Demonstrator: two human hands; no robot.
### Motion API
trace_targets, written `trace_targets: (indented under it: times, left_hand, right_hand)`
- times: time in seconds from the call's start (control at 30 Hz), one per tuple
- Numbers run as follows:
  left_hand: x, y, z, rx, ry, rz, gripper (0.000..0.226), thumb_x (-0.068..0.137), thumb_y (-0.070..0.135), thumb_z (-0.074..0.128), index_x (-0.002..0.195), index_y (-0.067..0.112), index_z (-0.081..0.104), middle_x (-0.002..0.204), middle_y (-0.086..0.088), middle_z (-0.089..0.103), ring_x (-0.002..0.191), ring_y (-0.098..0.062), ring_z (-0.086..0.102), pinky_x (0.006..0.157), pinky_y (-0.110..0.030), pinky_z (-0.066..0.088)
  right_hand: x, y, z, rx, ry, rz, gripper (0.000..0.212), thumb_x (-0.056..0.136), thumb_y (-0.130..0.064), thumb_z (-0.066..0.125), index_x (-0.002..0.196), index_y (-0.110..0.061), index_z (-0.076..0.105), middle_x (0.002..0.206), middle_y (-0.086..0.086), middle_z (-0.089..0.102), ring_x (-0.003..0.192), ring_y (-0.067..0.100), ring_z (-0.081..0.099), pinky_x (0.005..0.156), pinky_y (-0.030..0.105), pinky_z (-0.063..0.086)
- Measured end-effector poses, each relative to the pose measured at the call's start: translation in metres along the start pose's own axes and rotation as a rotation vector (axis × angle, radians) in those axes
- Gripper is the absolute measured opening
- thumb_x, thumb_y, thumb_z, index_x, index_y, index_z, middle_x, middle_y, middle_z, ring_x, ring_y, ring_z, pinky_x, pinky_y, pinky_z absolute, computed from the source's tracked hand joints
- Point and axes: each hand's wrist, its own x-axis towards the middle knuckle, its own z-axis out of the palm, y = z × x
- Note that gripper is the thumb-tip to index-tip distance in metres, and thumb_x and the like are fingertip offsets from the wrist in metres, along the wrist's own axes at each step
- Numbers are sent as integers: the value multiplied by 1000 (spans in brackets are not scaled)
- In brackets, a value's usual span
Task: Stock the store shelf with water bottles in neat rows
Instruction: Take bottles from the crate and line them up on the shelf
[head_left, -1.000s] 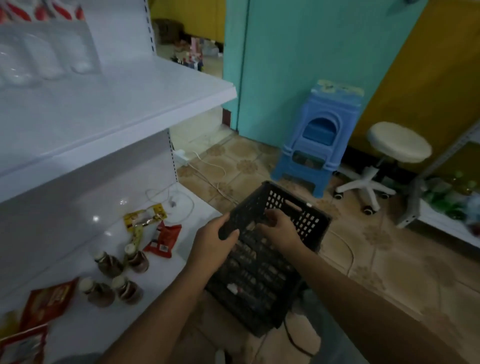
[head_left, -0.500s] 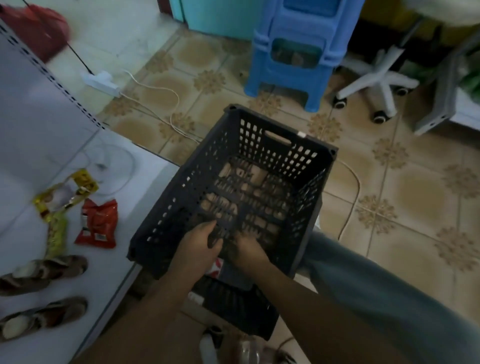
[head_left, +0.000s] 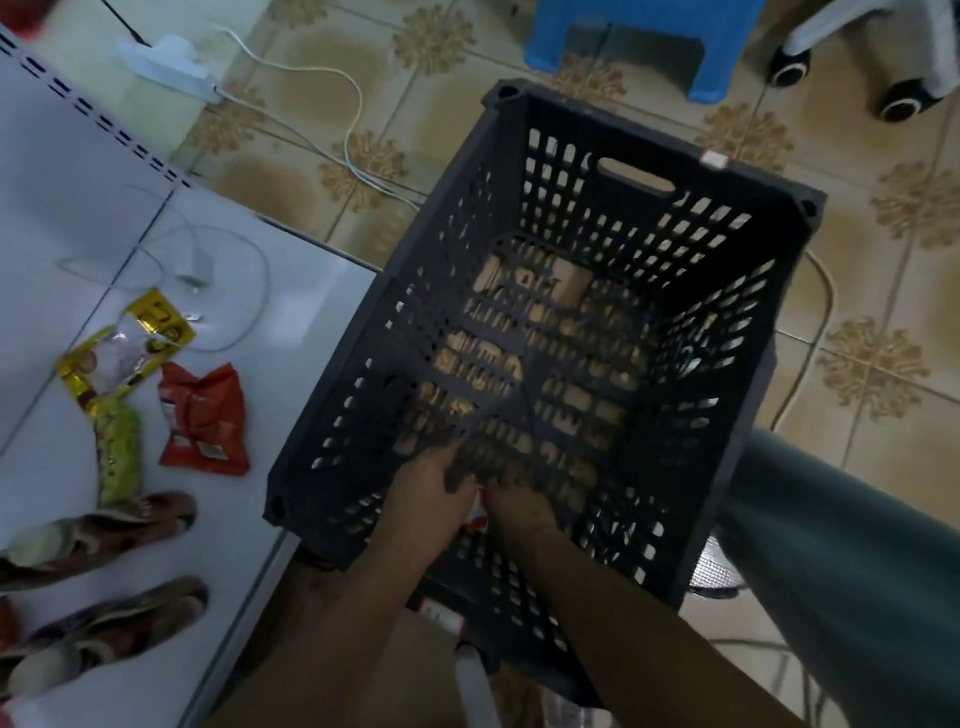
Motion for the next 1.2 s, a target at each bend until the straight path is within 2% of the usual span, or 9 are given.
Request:
trace_targets:
  times: [0.23, 0.47, 0.6, 0.73, 0.87, 0.97, 1.03, 1.13, 1.2]
  left_hand:
    - [-16, 12, -19, -57, 31, 15, 37, 93, 17, 55, 130, 18, 56, 122, -2, 62, 104, -8, 55, 89, -19, 42]
    - [-69, 44, -44, -105, 69, 24, 44, 92, 18, 54, 136, 19, 51, 128, -1, 59, 117, -17, 55, 105, -32, 42]
    - [-109, 73, -69, -156, 147, 44, 37, 92, 26, 50, 128, 25, 58, 116, 2, 66, 106, -16, 60, 100, -36, 46]
    - [-170, 121, -114, -229, 285, 158, 33, 95, 31, 48, 125, 24, 59, 124, 4, 62, 114, -19, 56, 103, -33, 41]
    - [-252, 156, -166, -357, 468, 330, 21, 93, 29, 53, 109, 26, 66, 110, 3, 69, 99, -17, 62, 90, -33, 49]
    - [-317, 162, -197, -393, 604, 445, 29, 92, 18, 52, 118, 25, 63, 113, 5, 67, 99, -12, 59, 83, -29, 47]
    - [-355, 160, -215, -339, 709, 480, 44, 89, 9, 49, 130, 26, 55, 120, 4, 64, 103, -15, 59, 82, -26, 46]
    - [-411, 150, -240, -338, 850, 517, 49, 90, 7, 48, 136, 25, 50, 125, -1, 63, 105, -19, 61, 89, -31, 50]
    - [-449, 140, -255, -352, 926, 531, 49, 92, 7, 50, 139, 23, 48, 132, -1, 58, 115, -19, 57, 97, -31, 47]
  right_hand:
    - [-21, 10, -31, 187, 54, 127, 46, 93, -37, 58, 134, -17, 53, 136, 8, 56, 121, 25, 56, 101, 29, 45]
    - [-97, 3, -123, 360, 324, 199, 44, 77, -46, 74, 112, -21, 63, 103, -3, 68, 93, 17, 65, 79, 24, 49]
    - [-159, -30, -194, 378, 499, 58, 51, 68, -56, 77, 105, -25, 62, 97, -8, 69, 86, 13, 66, 78, 29, 55]
    - [-238, -81, -259, 343, 711, -87, 44, 66, -52, 76, 100, -27, 61, 91, -8, 68, 78, 10, 64, 73, 30, 57]
    - [-330, -139, -297, 286, 866, -278, 45, 69, -52, 78, 103, -28, 59, 91, -9, 68, 75, 9, 63, 66, 22, 49]
    - [-394, -178, -308, 264, 956, -407, 47, 70, -37, 78, 110, -22, 60, 102, -5, 69, 90, 16, 65, 67, 22, 41]
    - [-432, -204, -310, 254, 1008, -506, 45, 71, -31, 81, 110, -21, 59, 100, -11, 65, 90, 7, 62, 65, 17, 38]
    - [-481, -248, -306, 248, 1055, -648, 42, 73, -27, 82, 107, -25, 57, 97, -14, 59, 84, 1, 53, 57, 3, 31]
    - [-508, -279, -299, 241, 1091, -727, 45, 72, -28, 83, 108, -22, 57, 103, -9, 64, 86, 6, 58, 62, 5, 35]
